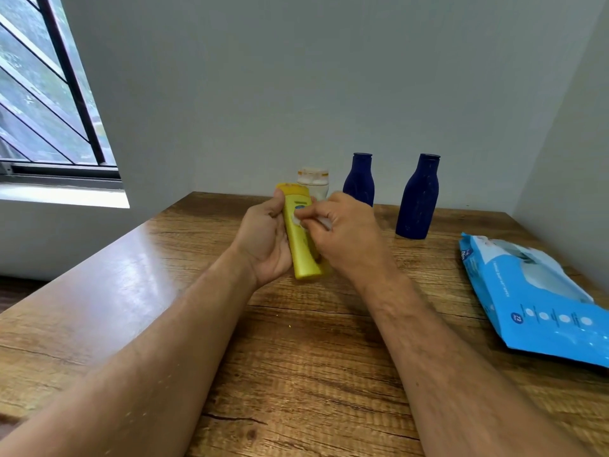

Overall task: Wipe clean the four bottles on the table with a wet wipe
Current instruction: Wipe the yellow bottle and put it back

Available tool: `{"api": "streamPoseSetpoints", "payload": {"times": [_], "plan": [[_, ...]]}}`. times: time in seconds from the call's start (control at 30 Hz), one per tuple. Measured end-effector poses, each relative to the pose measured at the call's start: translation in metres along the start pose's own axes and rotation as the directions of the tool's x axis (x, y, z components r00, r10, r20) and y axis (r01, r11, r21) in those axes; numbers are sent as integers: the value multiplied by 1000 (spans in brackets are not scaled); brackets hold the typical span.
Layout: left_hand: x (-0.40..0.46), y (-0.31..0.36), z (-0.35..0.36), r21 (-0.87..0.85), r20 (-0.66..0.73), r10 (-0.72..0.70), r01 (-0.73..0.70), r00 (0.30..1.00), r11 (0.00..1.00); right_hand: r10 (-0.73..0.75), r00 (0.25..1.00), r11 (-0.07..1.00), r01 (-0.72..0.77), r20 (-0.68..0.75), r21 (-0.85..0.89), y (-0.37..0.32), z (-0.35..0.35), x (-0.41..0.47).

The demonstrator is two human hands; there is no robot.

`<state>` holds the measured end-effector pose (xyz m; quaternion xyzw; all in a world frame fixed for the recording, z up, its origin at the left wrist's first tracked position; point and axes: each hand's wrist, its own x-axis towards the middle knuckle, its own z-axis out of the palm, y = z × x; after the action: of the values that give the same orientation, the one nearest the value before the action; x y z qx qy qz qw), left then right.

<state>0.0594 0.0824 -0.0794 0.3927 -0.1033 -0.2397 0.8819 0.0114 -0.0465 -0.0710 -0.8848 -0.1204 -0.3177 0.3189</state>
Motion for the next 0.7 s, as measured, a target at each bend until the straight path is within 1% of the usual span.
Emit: {"api": "streamPoseSetpoints", "payload": {"times": [0.07,0.13,0.2,0.27,0.33,0.43,0.5,0.57,0.63,0.7], "plan": [[-2,-5,4,67,41,-32,29,999,997,10,996,1000,-8,-85,27,0,0,2],[-1,-6,5,95,49,-39,34,998,995,2,993,1000,1,-118,29,-2,-1,1],[0,-2,4,71,40,-24,21,999,997,-20,998,1000,22,-66,23,-3,-3,0],[2,2,1,20,-1,17,-17,1000,1000,-50,998,999,49,48,24,-4,-6,-3],[6,7,-3,-28,-74,85,-87,994,996,-87,987,996,83,135,38,-5,-6,-7],[10,14,-7,-102,-181,186,-207,966,973,-92,980,995,85,177,46,-5,-5,-9],[12,17,-9,-157,-254,224,-269,941,950,-79,982,996,70,169,60,-5,-5,-9],[13,18,-10,-184,-294,230,-291,928,939,-51,991,996,41,122,81,-4,-2,-7],[10,16,-7,-166,-279,215,-268,936,949,-3,998,997,-2,63,80,0,2,-5],[5,10,-2,-92,-217,178,-202,960,975,50,999,995,-51,18,90,4,4,-2]]}}
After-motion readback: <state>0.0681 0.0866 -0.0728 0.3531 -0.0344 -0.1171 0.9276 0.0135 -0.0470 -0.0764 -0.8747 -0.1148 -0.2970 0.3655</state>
